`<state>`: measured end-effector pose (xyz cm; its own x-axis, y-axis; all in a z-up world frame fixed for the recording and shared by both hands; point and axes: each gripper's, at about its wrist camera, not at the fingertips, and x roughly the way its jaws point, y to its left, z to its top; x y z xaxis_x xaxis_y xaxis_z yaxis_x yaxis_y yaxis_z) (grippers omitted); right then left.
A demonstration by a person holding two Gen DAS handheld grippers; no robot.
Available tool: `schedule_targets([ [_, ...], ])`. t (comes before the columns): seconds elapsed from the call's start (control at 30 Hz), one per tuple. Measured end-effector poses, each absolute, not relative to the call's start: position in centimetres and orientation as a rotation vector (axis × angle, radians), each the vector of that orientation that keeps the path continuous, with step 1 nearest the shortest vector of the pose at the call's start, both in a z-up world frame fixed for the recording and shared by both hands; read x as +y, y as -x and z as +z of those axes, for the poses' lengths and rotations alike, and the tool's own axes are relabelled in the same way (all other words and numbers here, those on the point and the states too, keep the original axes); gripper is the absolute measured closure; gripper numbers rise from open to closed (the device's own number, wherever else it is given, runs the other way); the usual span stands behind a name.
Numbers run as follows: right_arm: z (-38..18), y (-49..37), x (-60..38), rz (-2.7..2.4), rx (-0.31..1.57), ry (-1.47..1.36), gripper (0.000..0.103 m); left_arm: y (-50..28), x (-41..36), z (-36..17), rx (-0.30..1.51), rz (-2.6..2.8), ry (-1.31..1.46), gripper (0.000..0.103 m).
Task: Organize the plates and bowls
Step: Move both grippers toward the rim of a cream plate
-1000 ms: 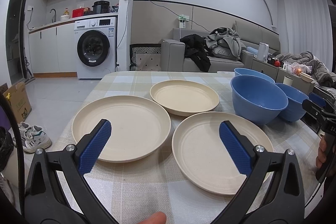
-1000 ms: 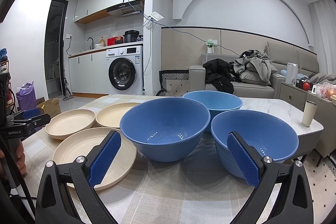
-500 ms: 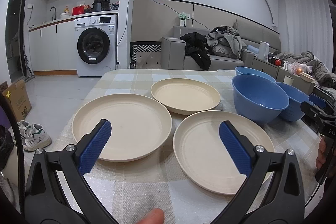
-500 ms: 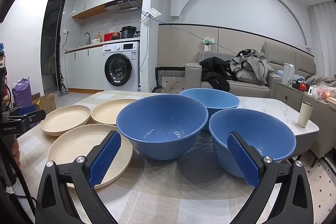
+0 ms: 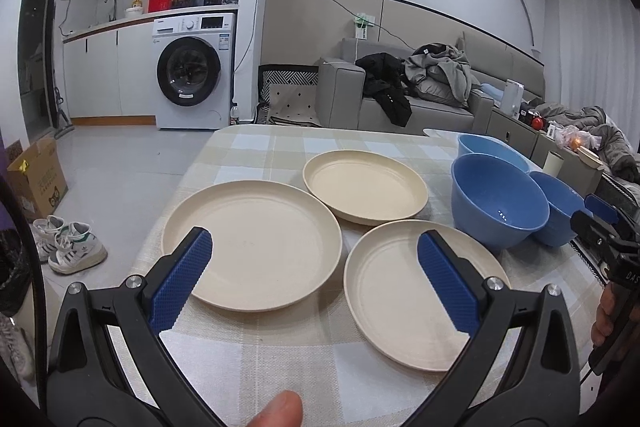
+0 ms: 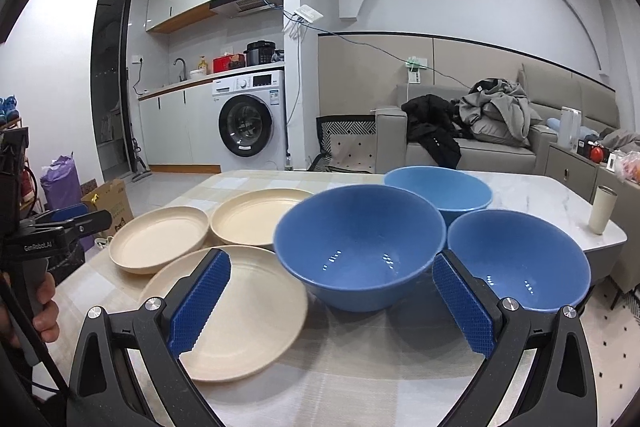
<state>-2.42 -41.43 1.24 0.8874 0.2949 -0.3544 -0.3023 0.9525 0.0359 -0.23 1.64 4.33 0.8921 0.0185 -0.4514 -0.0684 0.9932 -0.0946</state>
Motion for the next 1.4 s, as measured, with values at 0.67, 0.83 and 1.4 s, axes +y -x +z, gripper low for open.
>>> schedule_targets([
  [0.67,9.1,1.8,-36.6,0.499,0.441,-0.080,0.000,1.9,5.9,8.7,0.529,0.114,0.145,0.000],
  [0.83,9.8,0.5,-33.9,0.525,0.483,-0.050,0.000,0.7,7.5,9.0,0.572,0.149,0.166,0.000],
  [1.4,6.6,-6.6,-26.9,0.580,0.643,-0.024,0.000,-5.2,13.2,7.9,0.647,0.204,0.203,0.000],
])
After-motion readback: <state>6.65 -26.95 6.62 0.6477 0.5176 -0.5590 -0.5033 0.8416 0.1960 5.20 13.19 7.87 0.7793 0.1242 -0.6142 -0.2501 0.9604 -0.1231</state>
